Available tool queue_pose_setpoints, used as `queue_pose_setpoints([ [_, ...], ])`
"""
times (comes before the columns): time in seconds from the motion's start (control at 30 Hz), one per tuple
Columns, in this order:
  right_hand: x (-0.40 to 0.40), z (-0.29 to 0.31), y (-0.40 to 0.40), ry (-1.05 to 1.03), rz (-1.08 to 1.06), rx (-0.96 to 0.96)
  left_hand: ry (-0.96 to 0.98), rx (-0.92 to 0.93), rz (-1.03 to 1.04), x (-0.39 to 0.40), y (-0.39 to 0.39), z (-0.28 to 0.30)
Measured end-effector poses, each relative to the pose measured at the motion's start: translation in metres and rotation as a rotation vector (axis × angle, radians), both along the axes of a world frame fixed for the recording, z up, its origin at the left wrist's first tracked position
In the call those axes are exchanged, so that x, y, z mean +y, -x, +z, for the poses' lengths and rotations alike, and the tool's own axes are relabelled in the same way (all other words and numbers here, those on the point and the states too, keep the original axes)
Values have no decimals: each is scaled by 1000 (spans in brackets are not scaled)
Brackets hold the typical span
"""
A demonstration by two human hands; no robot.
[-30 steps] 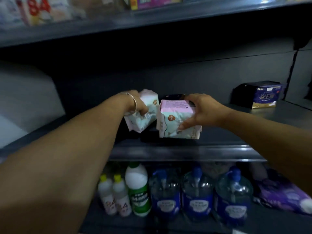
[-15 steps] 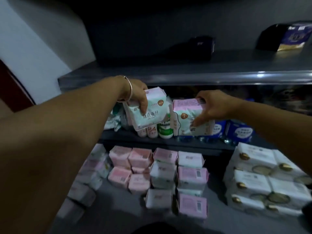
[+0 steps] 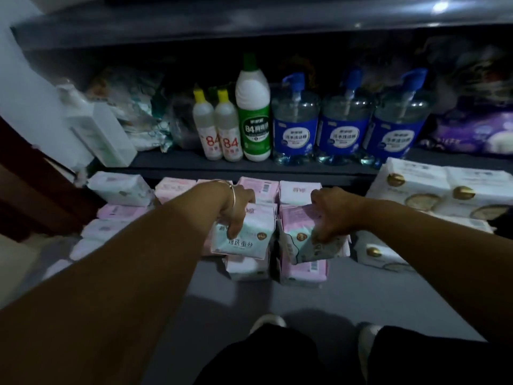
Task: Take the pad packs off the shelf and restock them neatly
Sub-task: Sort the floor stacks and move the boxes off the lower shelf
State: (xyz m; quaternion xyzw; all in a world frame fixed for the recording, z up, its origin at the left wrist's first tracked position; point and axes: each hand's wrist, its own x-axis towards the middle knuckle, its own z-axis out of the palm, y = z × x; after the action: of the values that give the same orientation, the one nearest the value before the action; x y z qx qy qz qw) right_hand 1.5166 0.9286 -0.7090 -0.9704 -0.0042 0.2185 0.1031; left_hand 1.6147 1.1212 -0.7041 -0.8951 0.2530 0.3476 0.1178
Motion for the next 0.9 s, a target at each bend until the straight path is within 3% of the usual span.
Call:
queue_pose_setpoints([
  [0.23,4,-62,21,-13,-45,-116,129,-123,-71,0,8,-70],
  [0.33,14,-88,31,64,-58,-191,102,-260,-168,3,14,-90],
  [0.5,26,-118,34,142,-88,-199,67,-268,-192,1,19,-111],
  [0.7,20,-101,28,150,-65,-220,121,-239,-190,-3,16,-91],
  [0.9,2,-24,19,193,-44,-336,310,-228,-196,-28,15,-17],
])
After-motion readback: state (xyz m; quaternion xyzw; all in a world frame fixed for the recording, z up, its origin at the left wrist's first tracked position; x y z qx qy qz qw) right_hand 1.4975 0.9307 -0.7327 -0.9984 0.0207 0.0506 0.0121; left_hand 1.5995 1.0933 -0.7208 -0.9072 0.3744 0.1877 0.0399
